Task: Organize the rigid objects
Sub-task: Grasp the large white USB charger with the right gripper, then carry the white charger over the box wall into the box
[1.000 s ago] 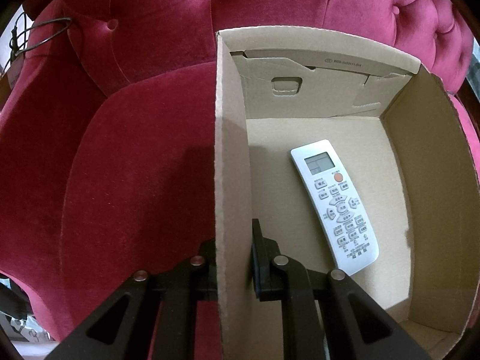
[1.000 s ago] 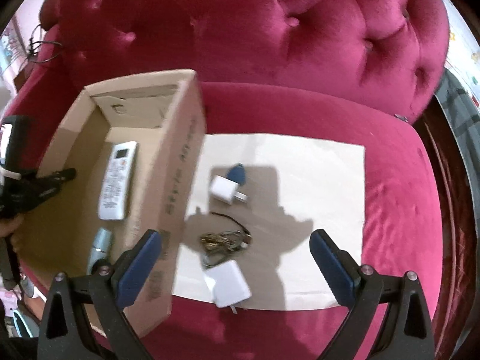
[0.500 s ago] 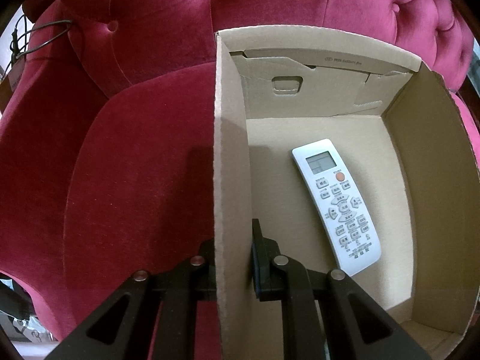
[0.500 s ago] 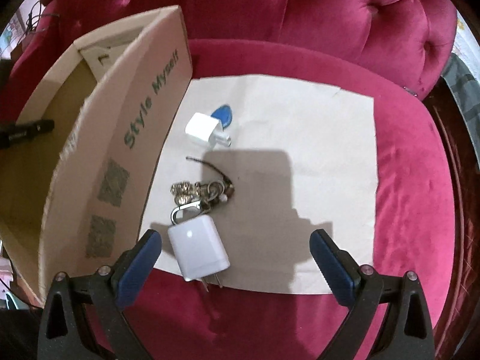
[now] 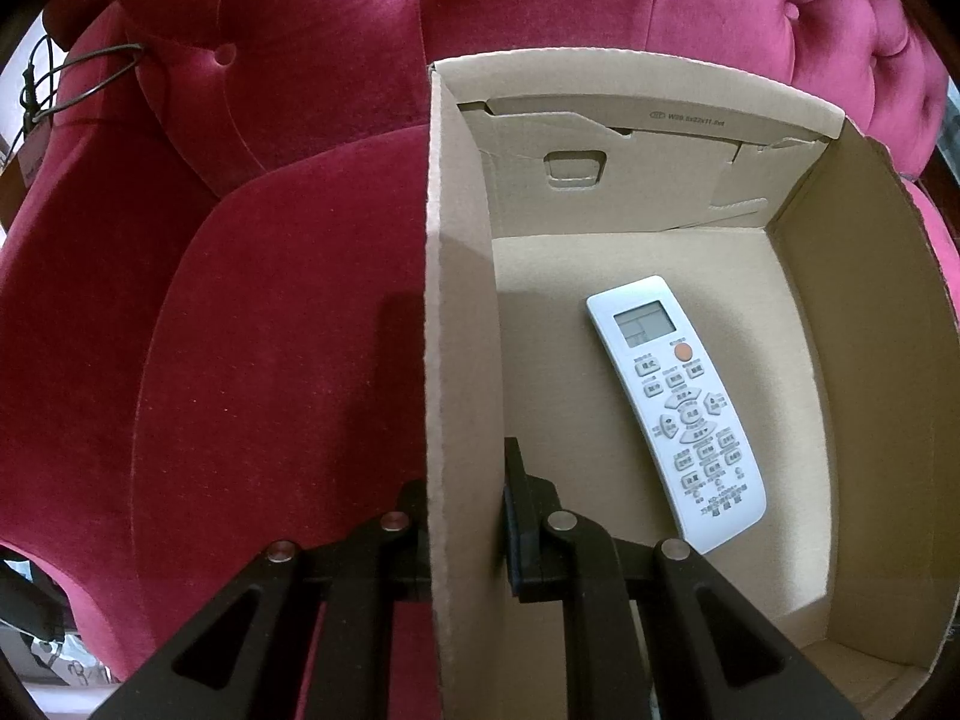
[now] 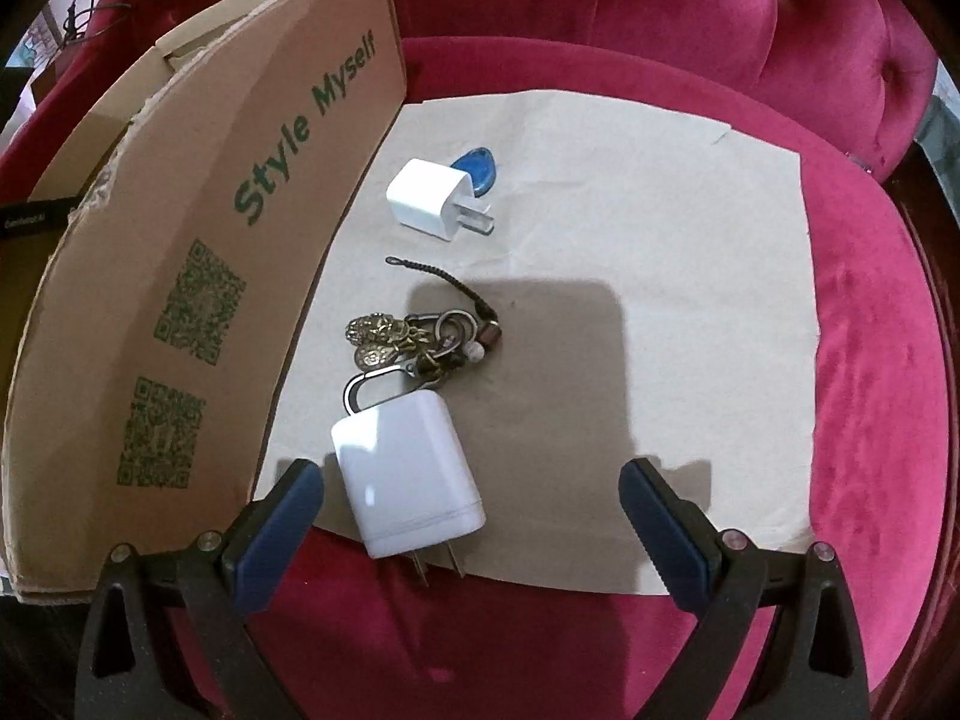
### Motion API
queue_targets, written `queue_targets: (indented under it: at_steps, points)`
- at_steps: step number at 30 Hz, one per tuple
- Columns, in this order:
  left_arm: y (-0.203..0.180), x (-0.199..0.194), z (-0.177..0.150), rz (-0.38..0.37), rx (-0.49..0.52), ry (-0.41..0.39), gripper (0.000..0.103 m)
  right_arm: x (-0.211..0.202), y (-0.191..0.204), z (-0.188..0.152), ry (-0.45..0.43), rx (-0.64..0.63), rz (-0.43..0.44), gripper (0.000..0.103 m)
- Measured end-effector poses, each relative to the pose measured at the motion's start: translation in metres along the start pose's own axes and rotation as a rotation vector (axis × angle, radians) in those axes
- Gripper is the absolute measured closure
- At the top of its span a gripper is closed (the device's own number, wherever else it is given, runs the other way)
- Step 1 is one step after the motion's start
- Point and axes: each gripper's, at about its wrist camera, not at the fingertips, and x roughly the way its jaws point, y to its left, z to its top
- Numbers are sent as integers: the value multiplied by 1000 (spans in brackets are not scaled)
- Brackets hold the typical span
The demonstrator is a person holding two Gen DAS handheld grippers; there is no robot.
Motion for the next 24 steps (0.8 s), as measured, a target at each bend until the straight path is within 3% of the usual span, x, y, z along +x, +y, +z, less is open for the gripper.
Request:
queue_targets:
  at_steps: [8,12,16,24]
  points:
    - [-1,-1,-1,-3,-3,-1,89,7,8,-1,13,0,13,6]
    - [0,-2,-1,-4,-3,-1,89,12,12,3,28,-8,23,24]
    - [1,-2,-1,-1,-2,-1,89,13,15,7,28,0,36,55]
    - [0,-3,-1,0,0,-1,89,5,17,7,18,7,13,56]
